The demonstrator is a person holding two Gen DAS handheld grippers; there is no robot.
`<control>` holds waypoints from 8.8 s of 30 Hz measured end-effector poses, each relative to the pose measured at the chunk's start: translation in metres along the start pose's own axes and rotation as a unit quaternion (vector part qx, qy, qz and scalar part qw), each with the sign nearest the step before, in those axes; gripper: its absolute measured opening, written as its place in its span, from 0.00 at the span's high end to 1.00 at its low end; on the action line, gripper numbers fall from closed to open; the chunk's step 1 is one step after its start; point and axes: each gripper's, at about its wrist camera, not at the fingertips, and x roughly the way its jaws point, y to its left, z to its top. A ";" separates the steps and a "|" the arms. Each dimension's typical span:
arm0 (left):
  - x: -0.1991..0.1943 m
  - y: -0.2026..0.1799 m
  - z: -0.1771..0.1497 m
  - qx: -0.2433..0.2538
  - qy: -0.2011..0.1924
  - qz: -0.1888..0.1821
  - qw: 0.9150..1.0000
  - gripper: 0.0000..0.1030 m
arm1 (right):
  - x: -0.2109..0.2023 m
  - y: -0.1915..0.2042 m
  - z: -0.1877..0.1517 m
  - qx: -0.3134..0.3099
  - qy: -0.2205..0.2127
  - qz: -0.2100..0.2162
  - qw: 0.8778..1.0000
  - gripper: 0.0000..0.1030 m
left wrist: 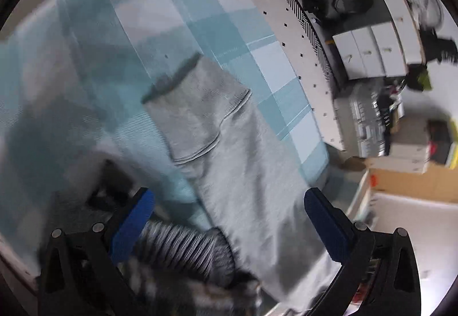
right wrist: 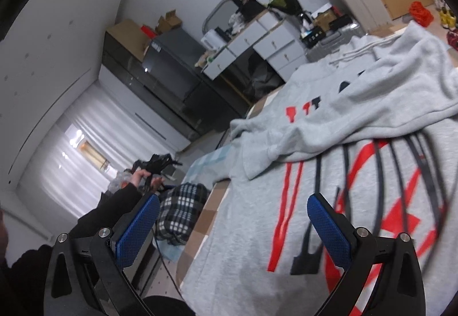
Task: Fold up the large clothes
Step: 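Reach the left tool to the other sleeve cuff and close on it, then lift the sleeve cuff with the left tool toward the hoodie body, then carry the sleeve across the hoodie body with the left tool and release, then grasp the grey hood with the right tool and lift it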
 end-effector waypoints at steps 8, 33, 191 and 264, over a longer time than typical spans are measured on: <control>0.035 0.020 0.004 -0.046 -0.014 0.061 0.997 0.01 | 0.030 0.014 -0.018 -0.040 0.057 -0.011 0.998 0.00; 0.031 0.035 0.016 -0.053 -0.072 0.012 0.996 1.00 | 0.017 0.018 -0.024 -0.044 0.066 -0.001 0.997 0.00; 0.003 -0.209 -0.362 0.421 0.017 -0.013 0.907 0.22 | -0.053 -0.031 0.152 -0.086 0.120 -0.367 0.919 0.00; 0.023 -0.171 -0.368 0.439 -0.041 -0.020 0.897 0.22 | 0.116 -0.117 0.184 -0.077 0.186 -0.338 0.920 0.94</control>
